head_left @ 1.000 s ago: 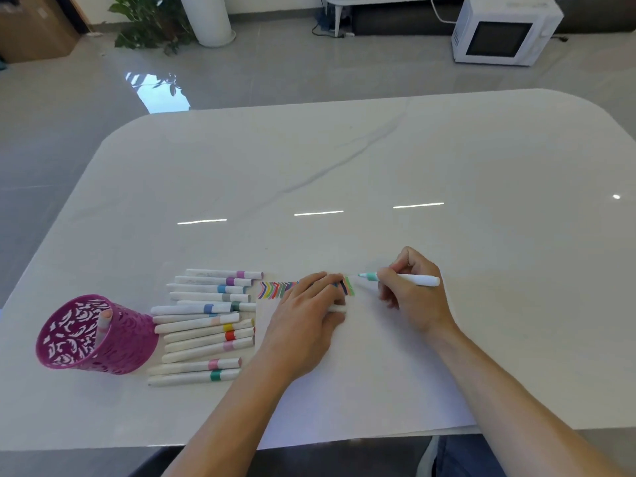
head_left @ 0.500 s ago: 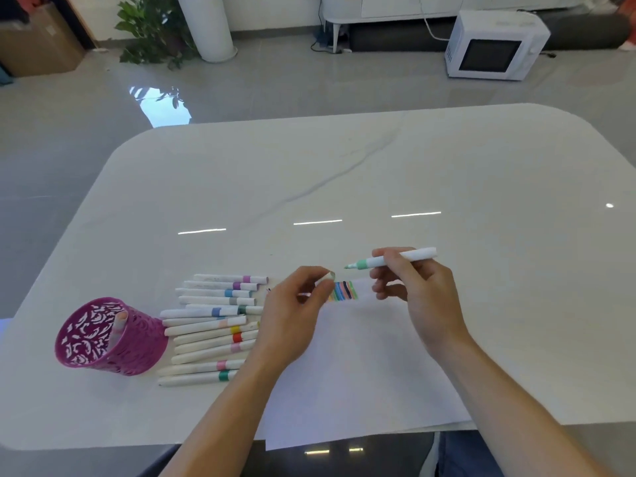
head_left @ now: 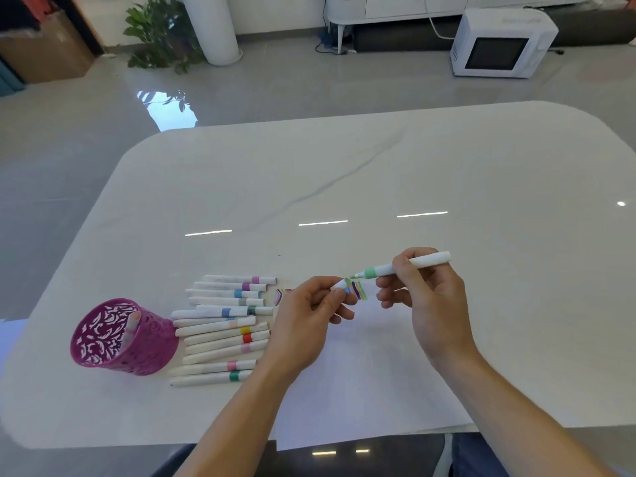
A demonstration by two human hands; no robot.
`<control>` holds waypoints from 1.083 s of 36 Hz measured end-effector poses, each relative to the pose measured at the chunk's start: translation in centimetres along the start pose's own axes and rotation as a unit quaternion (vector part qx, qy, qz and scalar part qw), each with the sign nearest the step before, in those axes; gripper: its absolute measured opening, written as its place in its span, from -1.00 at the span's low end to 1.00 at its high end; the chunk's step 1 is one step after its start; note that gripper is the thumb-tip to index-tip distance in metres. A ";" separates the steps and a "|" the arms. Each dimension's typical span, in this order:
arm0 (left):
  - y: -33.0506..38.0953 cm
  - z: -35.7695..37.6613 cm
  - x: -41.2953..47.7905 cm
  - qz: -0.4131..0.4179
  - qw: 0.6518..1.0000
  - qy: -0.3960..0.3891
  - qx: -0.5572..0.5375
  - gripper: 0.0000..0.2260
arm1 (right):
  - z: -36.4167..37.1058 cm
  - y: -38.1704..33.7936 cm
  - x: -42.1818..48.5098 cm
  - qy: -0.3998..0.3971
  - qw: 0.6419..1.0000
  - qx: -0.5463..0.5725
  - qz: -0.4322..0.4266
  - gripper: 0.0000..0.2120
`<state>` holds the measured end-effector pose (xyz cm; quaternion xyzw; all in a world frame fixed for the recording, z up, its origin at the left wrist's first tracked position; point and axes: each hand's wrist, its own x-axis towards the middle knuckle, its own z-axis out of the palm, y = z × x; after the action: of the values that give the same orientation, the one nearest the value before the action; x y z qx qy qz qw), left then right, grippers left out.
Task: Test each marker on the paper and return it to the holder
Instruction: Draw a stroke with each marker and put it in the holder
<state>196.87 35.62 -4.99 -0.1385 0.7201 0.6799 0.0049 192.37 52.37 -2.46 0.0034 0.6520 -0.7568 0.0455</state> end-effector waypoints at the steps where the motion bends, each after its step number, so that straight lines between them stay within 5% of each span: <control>1: 0.0 0.1 0.0 -0.001 1.000 -0.002 0.001 -0.86 | -0.1 0.2 0.0 -0.003 1.000 -0.010 0.003 -0.87; 16: 0.4 0.2 0.1 0.020 0.998 -0.008 0.065 -0.87 | 0.1 1.5 0.4 -0.046 0.995 -0.086 0.022 -0.89; 26: 0.5 0.3 -0.1 0.046 0.995 0.035 0.082 -0.71 | 0.3 1.9 0.2 -0.044 0.997 -0.033 0.050 -0.85; 39: 1.3 -0.2 -0.3 0.043 0.993 0.037 0.104 -0.84 | 0.2 1.9 0.0 -0.056 0.991 0.032 0.113 -0.82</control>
<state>196.94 35.53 -3.63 -0.1315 0.7918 0.5954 -0.0370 192.56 51.87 -4.25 0.0362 0.6194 -0.7661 0.1676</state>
